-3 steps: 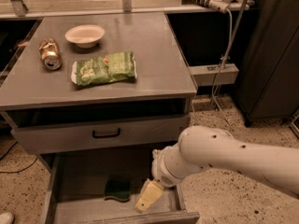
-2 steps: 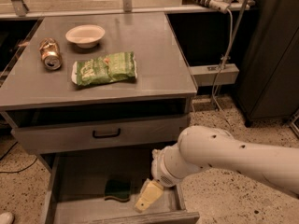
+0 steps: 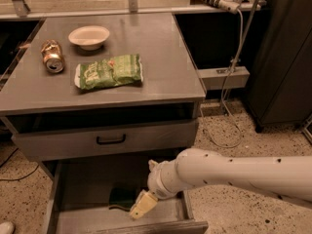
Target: Pick sponge from middle drawer and place on counter
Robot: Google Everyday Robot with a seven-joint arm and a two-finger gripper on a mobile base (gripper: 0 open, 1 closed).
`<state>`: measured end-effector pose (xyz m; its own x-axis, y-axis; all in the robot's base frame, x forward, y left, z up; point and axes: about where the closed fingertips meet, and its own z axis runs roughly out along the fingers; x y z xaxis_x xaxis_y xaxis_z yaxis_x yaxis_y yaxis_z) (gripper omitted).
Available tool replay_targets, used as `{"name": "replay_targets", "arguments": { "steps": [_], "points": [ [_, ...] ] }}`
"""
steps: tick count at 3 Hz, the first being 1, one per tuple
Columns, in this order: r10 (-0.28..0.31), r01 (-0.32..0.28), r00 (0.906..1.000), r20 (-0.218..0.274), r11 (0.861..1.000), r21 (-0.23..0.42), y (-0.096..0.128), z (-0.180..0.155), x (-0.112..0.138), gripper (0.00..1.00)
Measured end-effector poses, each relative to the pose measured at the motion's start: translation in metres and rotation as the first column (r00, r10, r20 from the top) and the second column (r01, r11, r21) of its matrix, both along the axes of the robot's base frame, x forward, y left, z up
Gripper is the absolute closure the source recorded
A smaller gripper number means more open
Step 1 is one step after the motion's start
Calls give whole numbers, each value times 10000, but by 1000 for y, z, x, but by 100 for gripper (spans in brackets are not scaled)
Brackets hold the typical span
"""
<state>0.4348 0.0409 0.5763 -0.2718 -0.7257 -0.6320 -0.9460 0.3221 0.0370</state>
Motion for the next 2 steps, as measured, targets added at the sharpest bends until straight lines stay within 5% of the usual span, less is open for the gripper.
{"name": "replay_targets", "arguments": {
  "steps": [2],
  "points": [
    [173, -174, 9998, 29, 9976, 666, 18, -39, 9, 0]
  ]
}}
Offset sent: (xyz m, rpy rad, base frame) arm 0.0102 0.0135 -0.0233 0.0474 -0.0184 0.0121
